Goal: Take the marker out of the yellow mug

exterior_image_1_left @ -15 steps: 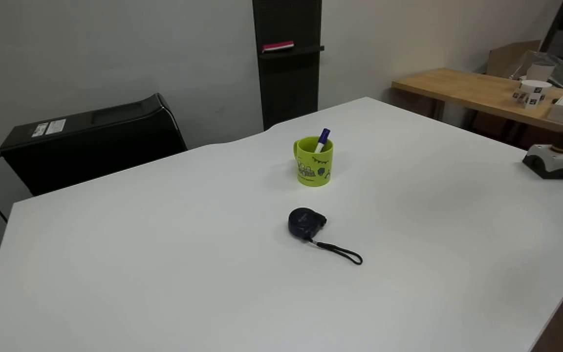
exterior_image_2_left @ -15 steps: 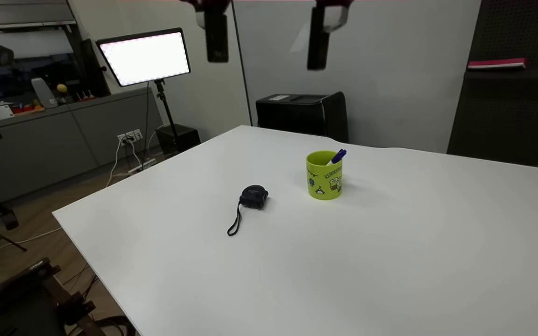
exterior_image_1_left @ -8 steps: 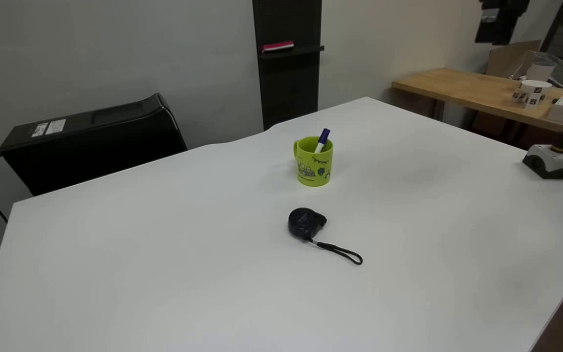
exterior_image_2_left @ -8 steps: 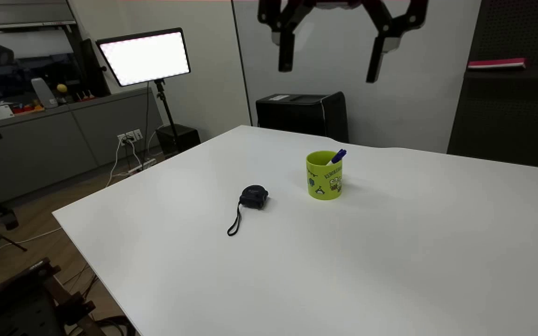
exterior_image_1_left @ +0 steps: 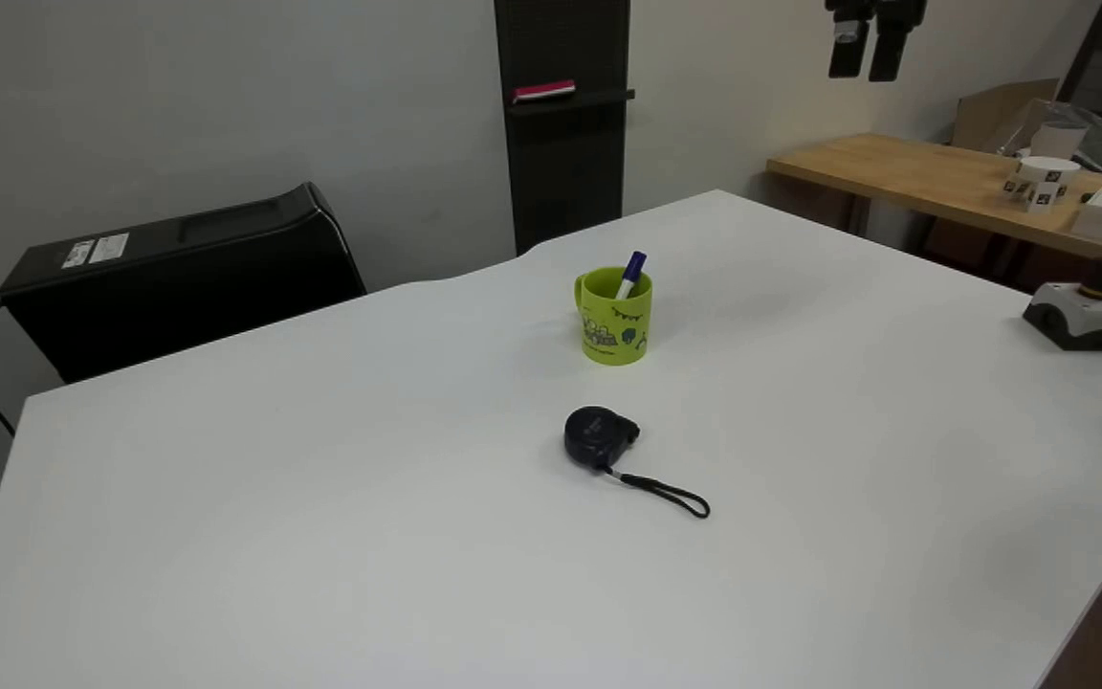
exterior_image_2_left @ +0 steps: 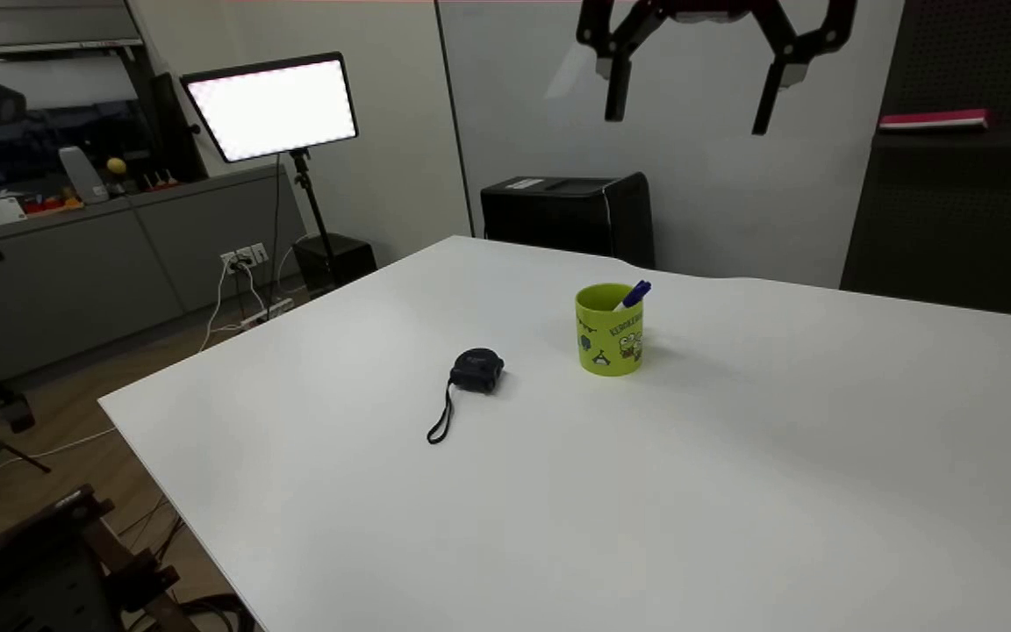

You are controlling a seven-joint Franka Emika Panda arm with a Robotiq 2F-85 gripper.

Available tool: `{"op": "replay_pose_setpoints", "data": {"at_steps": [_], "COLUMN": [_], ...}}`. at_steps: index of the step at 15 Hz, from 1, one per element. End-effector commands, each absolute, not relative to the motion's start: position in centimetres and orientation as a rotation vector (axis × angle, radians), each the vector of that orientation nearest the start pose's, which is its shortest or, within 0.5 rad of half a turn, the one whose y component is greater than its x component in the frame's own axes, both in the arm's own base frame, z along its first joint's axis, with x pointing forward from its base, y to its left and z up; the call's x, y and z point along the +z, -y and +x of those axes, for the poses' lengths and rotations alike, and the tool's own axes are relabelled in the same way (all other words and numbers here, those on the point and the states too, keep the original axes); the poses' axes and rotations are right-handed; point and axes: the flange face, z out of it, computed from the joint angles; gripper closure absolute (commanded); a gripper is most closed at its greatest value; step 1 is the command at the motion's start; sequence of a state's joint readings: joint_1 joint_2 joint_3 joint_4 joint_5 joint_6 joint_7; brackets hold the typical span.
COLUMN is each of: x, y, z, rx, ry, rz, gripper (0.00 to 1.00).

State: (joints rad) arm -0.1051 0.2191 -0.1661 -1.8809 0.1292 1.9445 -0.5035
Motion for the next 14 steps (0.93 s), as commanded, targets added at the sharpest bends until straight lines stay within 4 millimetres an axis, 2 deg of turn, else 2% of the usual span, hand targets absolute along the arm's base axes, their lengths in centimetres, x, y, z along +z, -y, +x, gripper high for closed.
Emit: {"op": "replay_pose_setpoints", "data": {"at_steps": [1,9,10,14], "x": [38.3,38.4,37.9,32.4], "y": [14.7,14.9,15.1,14.0], "z": [57.7,57.8,58.2,59.6], "rx": [0.170,0.174,0.194,0.317], "ry": [0.267,0.263,0.262,0.250], "rz": [-2.994,-2.992,-2.985,-2.947], "gripper": [0.00,0.00,0.00,0.00]}}
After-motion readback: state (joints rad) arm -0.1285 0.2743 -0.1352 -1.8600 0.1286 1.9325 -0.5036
